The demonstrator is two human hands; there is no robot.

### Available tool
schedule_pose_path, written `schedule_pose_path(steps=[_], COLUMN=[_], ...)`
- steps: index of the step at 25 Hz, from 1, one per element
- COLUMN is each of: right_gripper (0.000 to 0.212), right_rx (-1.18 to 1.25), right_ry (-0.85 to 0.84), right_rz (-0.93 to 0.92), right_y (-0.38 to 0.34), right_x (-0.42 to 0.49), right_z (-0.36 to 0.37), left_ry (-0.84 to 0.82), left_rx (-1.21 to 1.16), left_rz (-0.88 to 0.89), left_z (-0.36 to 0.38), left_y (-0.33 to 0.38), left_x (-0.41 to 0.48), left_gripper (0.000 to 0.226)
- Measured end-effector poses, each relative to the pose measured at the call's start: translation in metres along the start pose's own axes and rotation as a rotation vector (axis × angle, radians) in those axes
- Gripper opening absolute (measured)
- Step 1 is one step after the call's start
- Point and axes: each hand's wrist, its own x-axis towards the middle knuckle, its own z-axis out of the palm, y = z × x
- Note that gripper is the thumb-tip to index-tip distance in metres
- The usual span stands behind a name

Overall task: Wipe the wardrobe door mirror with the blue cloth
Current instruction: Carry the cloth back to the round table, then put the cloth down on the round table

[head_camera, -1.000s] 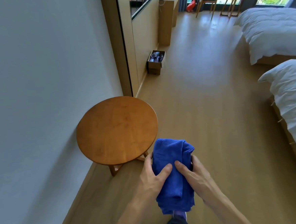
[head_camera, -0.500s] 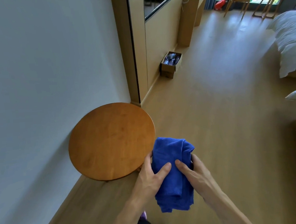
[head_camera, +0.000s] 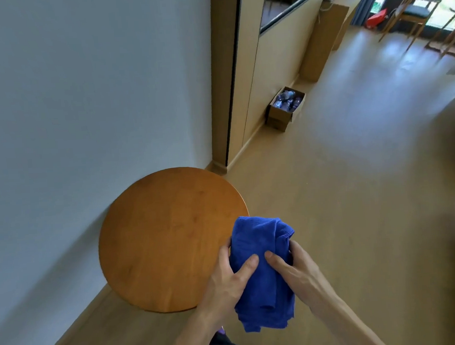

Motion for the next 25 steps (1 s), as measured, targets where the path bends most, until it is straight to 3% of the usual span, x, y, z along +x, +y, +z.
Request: schedule_pose_path(steps=[7,12,18,25], right_gripper=[0.015,0.017,0.015,0.02], right_rx=[-0.124,-0.227,-0.302,-0.408], right_ry=[-0.187,-0.342,-0.583,-0.887], right_rz=[-0.056,-0.056,-0.057,0.037], right_y=[-0.053,-0.075,-0.098,-0.124], right_x=[0.067,0.109,0.174,0.27], right_z=[0.051,0.083,0.1,0.114], left_ry=[0.23,0.391,0.616,0.817], left_rx=[-0.033,-0.185,-0.339,-0.556], left_rz=[0.066,-0.024,-0.092,-0.169], left_z=[-0.06,-0.083,-0.086,-0.067], left_y=[0.032,0.027,0.031,0.052], left_x=[0.033,0.048,0.077,0.127], left_gripper=[0.039,0.049,0.029,0.04])
